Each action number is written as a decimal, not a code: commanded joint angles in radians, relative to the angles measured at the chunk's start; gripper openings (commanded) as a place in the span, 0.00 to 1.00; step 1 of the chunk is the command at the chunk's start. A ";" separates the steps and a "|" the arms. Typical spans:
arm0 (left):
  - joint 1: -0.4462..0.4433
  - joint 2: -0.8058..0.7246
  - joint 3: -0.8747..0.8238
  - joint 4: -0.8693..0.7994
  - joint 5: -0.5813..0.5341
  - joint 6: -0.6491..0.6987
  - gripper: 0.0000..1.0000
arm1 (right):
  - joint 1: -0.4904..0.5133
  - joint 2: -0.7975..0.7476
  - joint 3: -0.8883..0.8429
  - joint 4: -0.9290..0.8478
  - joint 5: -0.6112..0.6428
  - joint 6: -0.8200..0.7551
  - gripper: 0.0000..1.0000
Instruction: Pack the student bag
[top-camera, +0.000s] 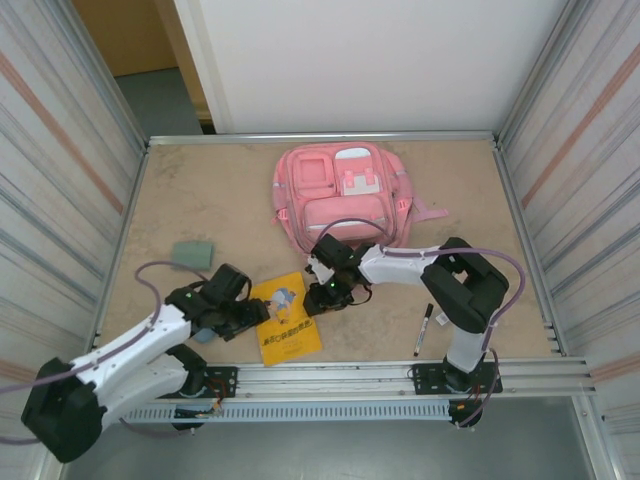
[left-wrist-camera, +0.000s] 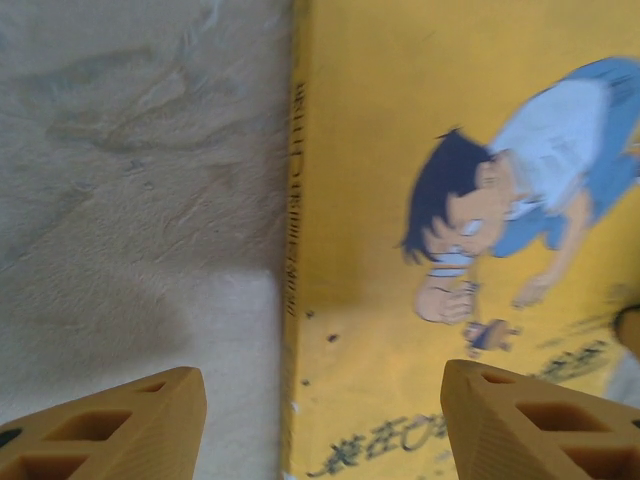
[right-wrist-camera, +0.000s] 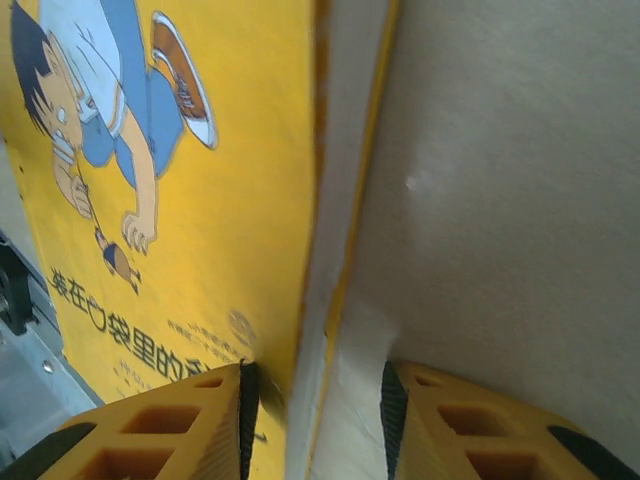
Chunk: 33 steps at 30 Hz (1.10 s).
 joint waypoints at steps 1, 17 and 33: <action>0.004 0.066 -0.010 0.087 0.050 0.045 0.64 | 0.020 0.042 0.003 0.037 0.050 0.049 0.30; -0.006 -0.055 0.041 0.303 0.259 0.086 0.60 | -0.004 0.068 -0.037 0.181 -0.088 0.146 0.05; 0.004 -0.094 0.259 -0.052 -0.047 0.055 0.00 | 0.000 -0.218 -0.172 0.339 0.071 0.070 0.47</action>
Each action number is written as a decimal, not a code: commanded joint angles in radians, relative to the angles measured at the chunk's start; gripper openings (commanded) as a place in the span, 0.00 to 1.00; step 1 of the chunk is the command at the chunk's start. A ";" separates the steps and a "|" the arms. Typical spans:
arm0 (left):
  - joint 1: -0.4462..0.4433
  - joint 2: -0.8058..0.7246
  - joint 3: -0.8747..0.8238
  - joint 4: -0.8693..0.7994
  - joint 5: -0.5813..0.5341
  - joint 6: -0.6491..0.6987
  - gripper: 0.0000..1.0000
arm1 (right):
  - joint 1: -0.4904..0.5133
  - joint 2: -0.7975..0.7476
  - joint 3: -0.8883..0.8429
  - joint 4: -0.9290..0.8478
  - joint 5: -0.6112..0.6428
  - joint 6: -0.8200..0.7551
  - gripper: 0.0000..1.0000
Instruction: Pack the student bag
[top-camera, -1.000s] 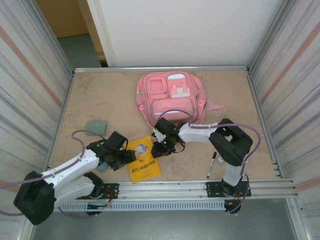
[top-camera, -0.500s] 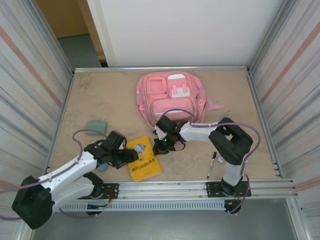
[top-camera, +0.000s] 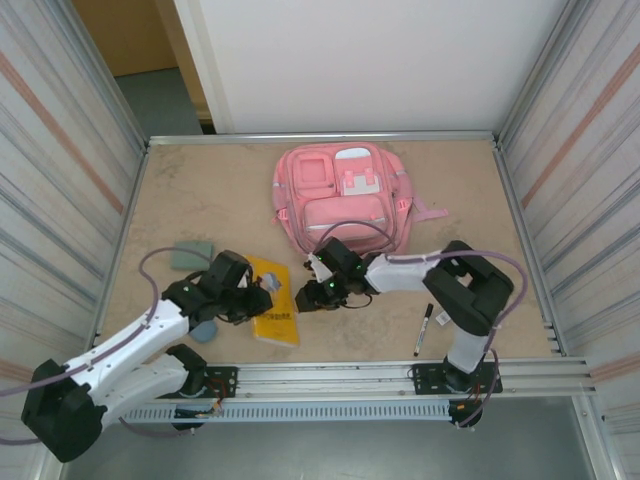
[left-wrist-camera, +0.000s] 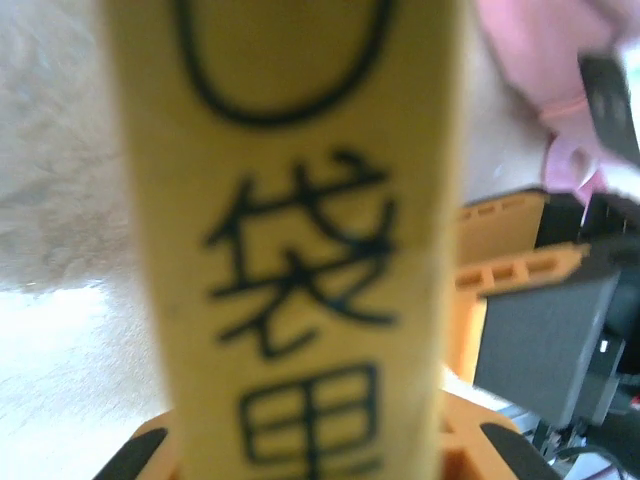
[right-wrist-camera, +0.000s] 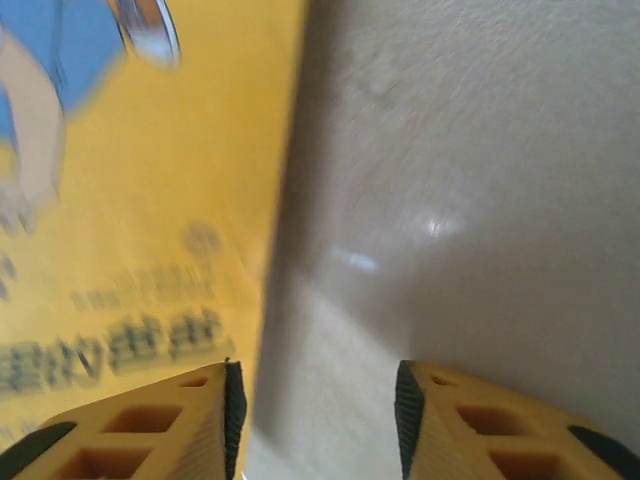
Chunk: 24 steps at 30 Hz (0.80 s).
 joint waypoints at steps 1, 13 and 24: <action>0.004 -0.039 0.169 -0.106 -0.099 0.016 0.00 | 0.008 -0.178 -0.028 0.011 0.139 -0.105 0.49; 0.016 0.208 0.468 -0.178 -0.101 -0.112 0.00 | 0.299 -0.681 -0.320 0.229 0.518 -1.108 0.66; -0.026 0.192 0.348 0.073 0.077 -0.374 0.00 | 0.334 -0.449 -0.266 0.536 0.837 -1.150 0.70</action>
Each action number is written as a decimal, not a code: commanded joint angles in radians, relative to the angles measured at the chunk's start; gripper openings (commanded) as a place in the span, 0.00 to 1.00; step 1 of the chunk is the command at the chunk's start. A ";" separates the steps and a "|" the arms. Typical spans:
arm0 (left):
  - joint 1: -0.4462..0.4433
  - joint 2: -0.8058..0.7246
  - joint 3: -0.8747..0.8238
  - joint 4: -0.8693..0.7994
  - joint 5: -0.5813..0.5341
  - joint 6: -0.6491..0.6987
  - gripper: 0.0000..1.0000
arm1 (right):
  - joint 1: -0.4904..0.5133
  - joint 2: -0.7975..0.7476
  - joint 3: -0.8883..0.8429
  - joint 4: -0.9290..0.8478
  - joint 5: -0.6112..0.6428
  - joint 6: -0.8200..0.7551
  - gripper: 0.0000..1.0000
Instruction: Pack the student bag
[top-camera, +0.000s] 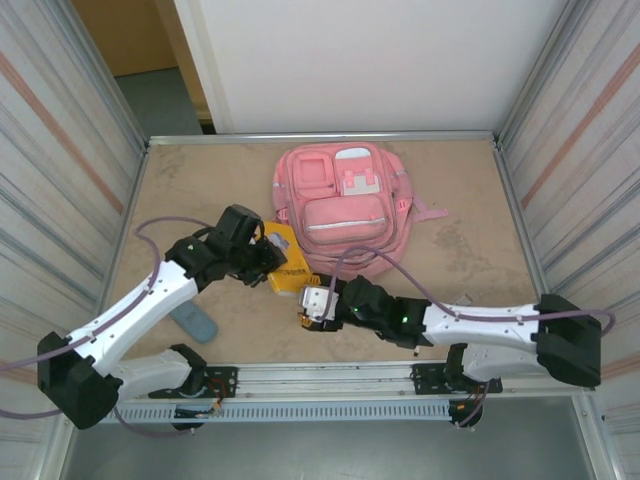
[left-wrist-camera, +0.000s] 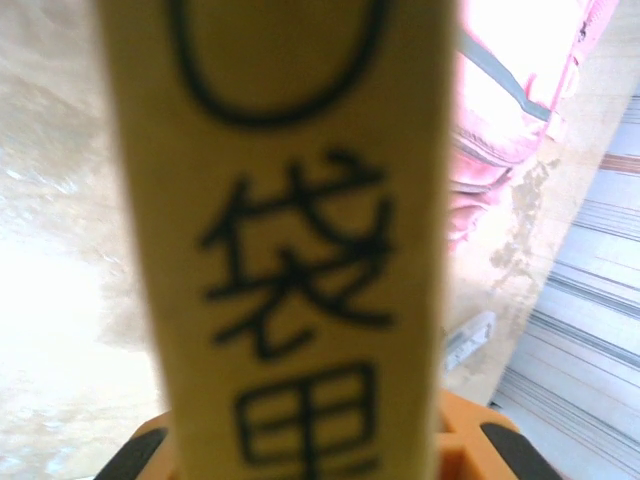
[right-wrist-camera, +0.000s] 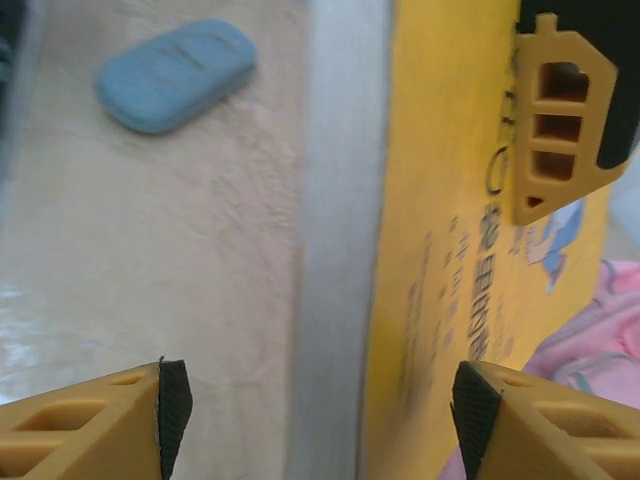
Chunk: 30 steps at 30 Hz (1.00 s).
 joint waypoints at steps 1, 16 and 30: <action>-0.018 -0.037 -0.036 0.135 0.081 -0.103 0.00 | 0.002 0.067 0.032 0.183 0.160 -0.031 0.68; 0.061 -0.067 0.048 0.246 0.072 0.522 0.67 | -0.325 -0.363 -0.054 -0.026 0.004 0.280 0.00; -0.255 0.435 0.281 0.298 -0.375 1.711 0.70 | -0.812 -0.721 0.048 -0.361 -0.019 0.463 0.00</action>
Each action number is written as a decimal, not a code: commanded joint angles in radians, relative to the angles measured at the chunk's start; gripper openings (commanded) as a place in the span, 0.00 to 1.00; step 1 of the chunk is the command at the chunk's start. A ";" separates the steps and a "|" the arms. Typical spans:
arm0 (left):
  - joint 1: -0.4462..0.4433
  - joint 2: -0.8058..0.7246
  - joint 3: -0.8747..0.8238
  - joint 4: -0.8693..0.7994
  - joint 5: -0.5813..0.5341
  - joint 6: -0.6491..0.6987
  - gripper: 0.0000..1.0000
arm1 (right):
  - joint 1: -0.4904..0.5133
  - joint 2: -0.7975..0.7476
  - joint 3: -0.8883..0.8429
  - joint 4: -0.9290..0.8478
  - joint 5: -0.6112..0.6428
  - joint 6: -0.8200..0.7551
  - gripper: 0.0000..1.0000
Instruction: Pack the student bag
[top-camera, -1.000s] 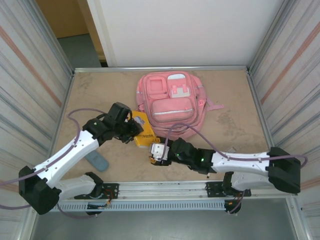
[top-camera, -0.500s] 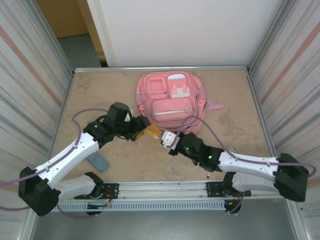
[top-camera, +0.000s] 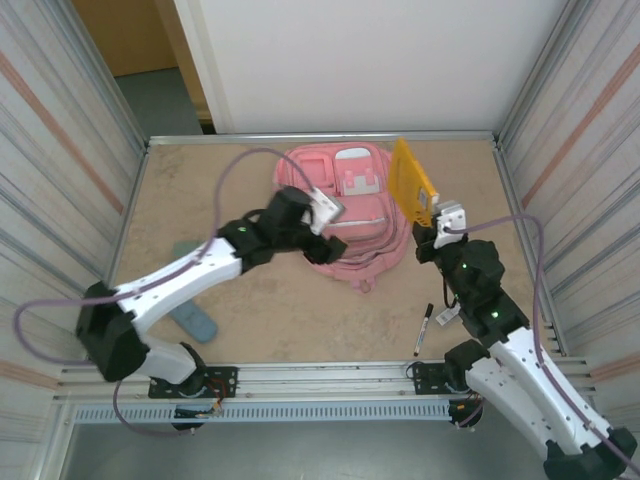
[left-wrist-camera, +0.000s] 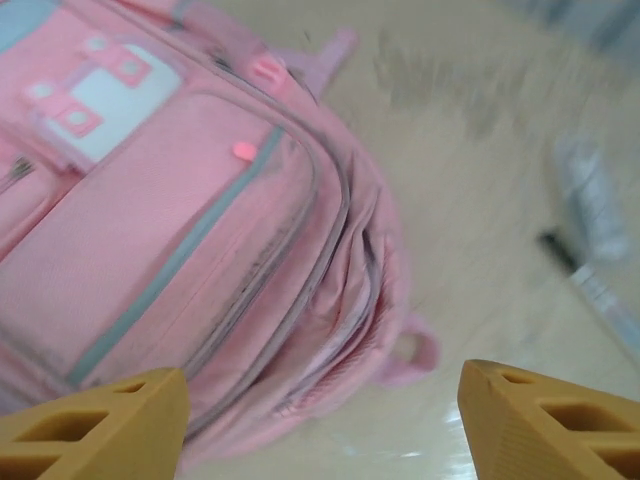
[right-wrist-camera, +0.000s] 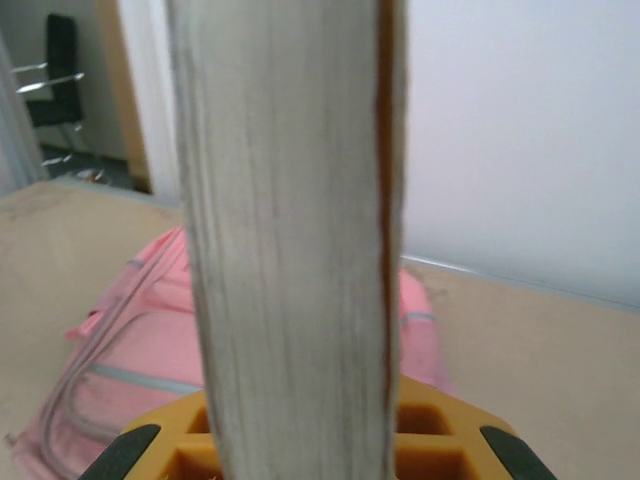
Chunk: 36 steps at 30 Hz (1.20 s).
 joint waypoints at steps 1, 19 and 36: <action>-0.045 0.145 0.074 0.007 -0.265 0.408 0.68 | -0.046 -0.063 0.036 -0.027 -0.024 0.058 0.00; 0.092 0.482 0.304 -0.171 0.179 0.586 0.74 | -0.071 -0.205 0.002 -0.140 -0.052 0.082 0.00; -0.047 0.541 0.408 0.041 -0.421 0.542 0.00 | -0.071 -0.209 -0.009 -0.212 -0.154 0.088 0.00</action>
